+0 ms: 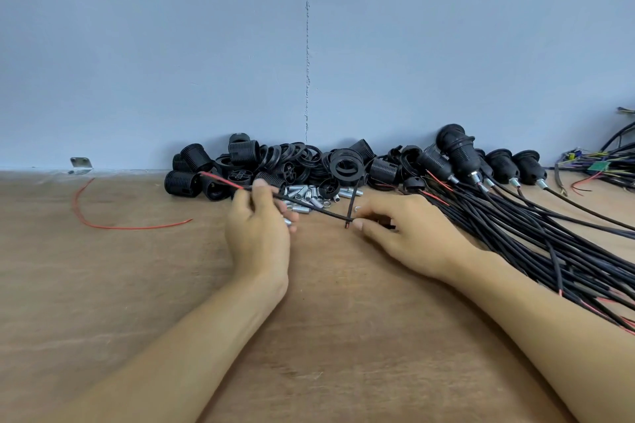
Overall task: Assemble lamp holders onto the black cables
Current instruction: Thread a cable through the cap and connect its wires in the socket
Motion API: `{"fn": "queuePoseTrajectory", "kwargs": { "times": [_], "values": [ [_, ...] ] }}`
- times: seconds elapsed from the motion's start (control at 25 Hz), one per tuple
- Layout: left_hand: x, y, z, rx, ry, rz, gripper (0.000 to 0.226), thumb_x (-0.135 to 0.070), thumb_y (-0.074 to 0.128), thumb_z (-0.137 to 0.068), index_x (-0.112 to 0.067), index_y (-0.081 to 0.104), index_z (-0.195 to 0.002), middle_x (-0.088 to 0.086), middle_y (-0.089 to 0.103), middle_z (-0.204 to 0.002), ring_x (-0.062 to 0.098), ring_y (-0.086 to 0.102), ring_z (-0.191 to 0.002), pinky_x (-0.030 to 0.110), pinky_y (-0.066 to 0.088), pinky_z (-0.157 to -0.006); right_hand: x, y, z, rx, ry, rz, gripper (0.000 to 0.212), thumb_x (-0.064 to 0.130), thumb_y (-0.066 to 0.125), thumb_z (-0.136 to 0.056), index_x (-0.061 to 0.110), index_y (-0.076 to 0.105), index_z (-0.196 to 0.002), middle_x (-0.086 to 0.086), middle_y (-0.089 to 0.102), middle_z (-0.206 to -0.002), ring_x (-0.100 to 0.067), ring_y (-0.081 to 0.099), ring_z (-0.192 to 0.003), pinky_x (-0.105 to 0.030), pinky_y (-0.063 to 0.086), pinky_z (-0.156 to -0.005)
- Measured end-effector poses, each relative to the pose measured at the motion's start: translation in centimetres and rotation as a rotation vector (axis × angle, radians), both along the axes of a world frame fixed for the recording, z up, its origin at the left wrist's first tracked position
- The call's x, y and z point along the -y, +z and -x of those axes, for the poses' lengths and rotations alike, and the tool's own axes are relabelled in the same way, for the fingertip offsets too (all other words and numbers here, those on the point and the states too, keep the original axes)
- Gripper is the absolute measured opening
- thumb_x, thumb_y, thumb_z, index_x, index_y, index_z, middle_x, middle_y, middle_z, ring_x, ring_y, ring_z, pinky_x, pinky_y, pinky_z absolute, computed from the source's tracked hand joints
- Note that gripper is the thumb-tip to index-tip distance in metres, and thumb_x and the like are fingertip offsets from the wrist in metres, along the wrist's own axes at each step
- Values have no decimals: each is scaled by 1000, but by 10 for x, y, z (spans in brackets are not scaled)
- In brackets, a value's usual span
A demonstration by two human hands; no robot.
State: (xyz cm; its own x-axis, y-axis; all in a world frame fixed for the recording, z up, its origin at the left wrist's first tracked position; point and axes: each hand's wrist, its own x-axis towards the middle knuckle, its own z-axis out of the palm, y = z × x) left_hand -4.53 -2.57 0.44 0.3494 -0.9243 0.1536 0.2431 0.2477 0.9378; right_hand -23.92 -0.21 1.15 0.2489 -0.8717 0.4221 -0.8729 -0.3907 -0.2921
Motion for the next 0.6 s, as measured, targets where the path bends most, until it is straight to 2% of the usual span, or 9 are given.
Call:
{"fn": "queuePoseTrajectory", "kwargs": {
  "times": [0.08, 0.16, 0.2, 0.28, 0.32, 0.4, 0.48, 0.52, 0.6],
  "values": [
    [1, -1, -3, -53, -29, -42, 23, -28, 48, -107, -15, 55, -89, -1, 57, -64, 7, 57, -49, 22, 46, -45, 3, -1, 4, -40, -13, 73, 14, 33, 57, -99, 31, 68, -108, 16, 67, -102, -9, 60, -97, -30, 47, -80],
    [-3, -4, 0, 121, -170, -39, 15, -34, 65, -94, -23, 56, -100, -4, 64, -79, 7, 62, -66, 26, 49, -61, 6, -1, 3, 104, -79, 175, 14, 30, 53, -102, 24, 63, -110, 16, 63, -93, -4, 57, -87, -25, 43, -75],
    [-7, -7, 4, 295, -253, -30, 27, -34, 69, -84, -31, 53, -105, -7, 65, -90, 5, 62, -76, 26, 48, -70, 7, -1, 1, 241, -118, 209, 14, 28, 50, -103, 22, 61, -111, 15, 61, -86, -2, 55, -79, -21, 42, -71],
    [-17, -12, 12, 617, -413, 12, 41, -23, 63, -79, -40, 40, -108, -9, 61, -102, -3, 57, -82, 16, 42, -70, 12, 4, -1, 637, -177, 149, 14, 23, 47, -105, 20, 59, -111, 13, 57, -77, -2, 51, -66, -17, 40, -64],
    [-22, -14, 16, 715, -473, 50, 45, -15, 60, -84, -43, 34, -108, -8, 59, -106, -4, 56, -86, 10, 40, -68, 14, 8, -2, 874, -155, 47, 15, 20, 45, -105, 18, 59, -111, 10, 57, -77, -2, 50, -61, -19, 41, -61],
    [-27, -19, 21, 822, -496, 129, 49, -10, 63, -92, -45, 30, -106, -6, 60, -115, -4, 56, -98, 0, 36, -75, 12, 16, -6, 1265, -12, -176, 14, 13, 43, -106, 13, 57, -107, 2, 64, -78, -8, 54, -57, -23, 45, -54],
    [-28, -18, 21, 844, -470, 169, 48, -18, 75, -89, -43, 35, -102, -12, 61, -116, -7, 55, -103, -3, 33, -79, 10, 18, -10, 1369, 88, -294, 11, 16, 44, -106, 12, 54, -104, -3, 76, -91, -13, 65, -69, -24, 51, -60],
    [-28, -18, 19, 839, -458, 182, 48, -20, 79, -86, -43, 39, -99, -16, 61, -112, -10, 54, -102, -3, 33, -79, 9, 18, -12, 1361, 109, -311, 10, 18, 46, -106, 12, 54, -104, -5, 77, -98, -14, 66, -75, -24, 51, -63],
    [-26, -17, 17, 826, -443, 214, 48, -15, 83, -81, -42, 47, -97, -19, 65, -103, -12, 56, -99, 2, 36, -78, 8, 17, -13, 1366, 125, -286, 10, 19, 48, -106, 11, 53, -102, -7, 77, -98, -14, 64, -76, -25, 51, -63]
  ]
}}
